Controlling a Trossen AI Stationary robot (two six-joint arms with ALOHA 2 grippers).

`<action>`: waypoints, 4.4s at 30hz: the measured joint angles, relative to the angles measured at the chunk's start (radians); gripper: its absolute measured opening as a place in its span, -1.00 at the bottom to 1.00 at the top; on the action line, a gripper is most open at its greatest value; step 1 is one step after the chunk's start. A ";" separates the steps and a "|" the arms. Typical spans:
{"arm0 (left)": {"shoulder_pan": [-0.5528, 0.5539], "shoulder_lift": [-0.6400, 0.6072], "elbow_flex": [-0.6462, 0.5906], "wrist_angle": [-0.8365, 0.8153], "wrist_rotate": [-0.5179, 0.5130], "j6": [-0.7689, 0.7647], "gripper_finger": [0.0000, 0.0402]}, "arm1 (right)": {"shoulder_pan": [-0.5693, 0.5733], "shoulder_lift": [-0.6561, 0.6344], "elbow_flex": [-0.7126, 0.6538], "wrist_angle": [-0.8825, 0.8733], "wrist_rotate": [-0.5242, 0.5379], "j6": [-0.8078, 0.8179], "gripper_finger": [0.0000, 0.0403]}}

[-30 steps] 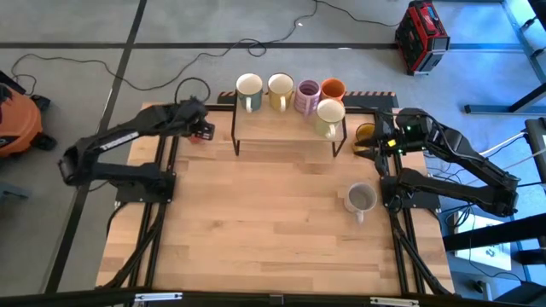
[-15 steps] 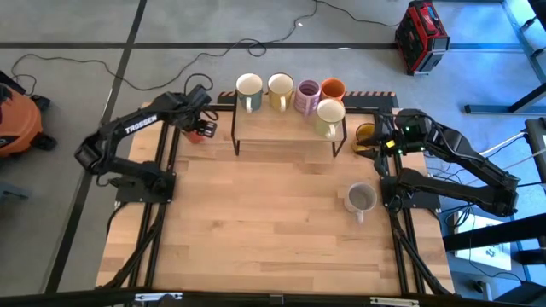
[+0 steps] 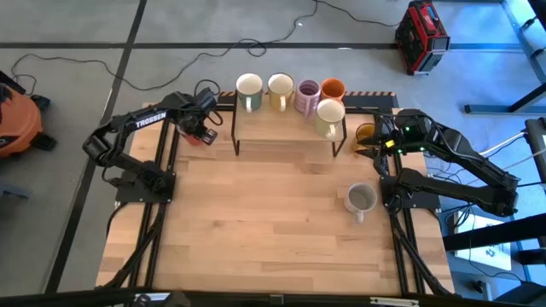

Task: Place coffee mugs
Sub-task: Put the red mug on the shelf

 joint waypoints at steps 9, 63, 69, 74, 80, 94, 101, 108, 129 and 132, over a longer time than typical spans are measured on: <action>-0.003 -0.001 0.000 -0.001 0.002 0.033 -0.90 | 0.000 0.000 0.000 -0.001 0.007 -0.026 -0.25; -1.088 0.331 0.364 0.074 0.045 0.026 -0.90 | 0.001 0.007 0.000 -0.004 -0.055 0.012 -0.25; -1.095 0.412 0.440 0.065 0.038 0.161 -0.90 | 0.000 0.007 0.000 -0.005 -0.055 0.012 -0.25; -1.095 0.420 0.441 0.082 -0.004 0.138 -0.71 | 0.000 0.007 0.000 -0.007 -0.054 0.027 -0.25; -1.096 0.416 0.442 0.070 0.002 0.129 -0.37 | 0.000 0.007 0.000 -0.007 -0.055 0.031 -0.25; -1.106 0.353 0.747 -0.177 -0.064 0.033 -0.29 | 0.002 0.008 0.000 0.020 -0.219 0.104 -0.25; -1.143 0.147 0.658 -0.181 -0.230 -0.074 -0.28 | 0.171 0.020 0.000 0.192 -0.166 0.283 -0.25; -1.235 -0.102 0.402 -0.095 -0.293 -0.223 -0.28 | 0.509 0.137 0.000 0.356 0.161 0.448 -0.25; -1.377 -0.315 0.068 0.130 -0.366 -0.364 -0.28 | 1.006 0.922 0.227 0.636 0.828 0.710 -0.25; -1.377 -0.315 0.068 0.130 -0.392 -0.362 -0.28 | 1.010 1.025 0.227 0.766 0.864 0.718 -0.25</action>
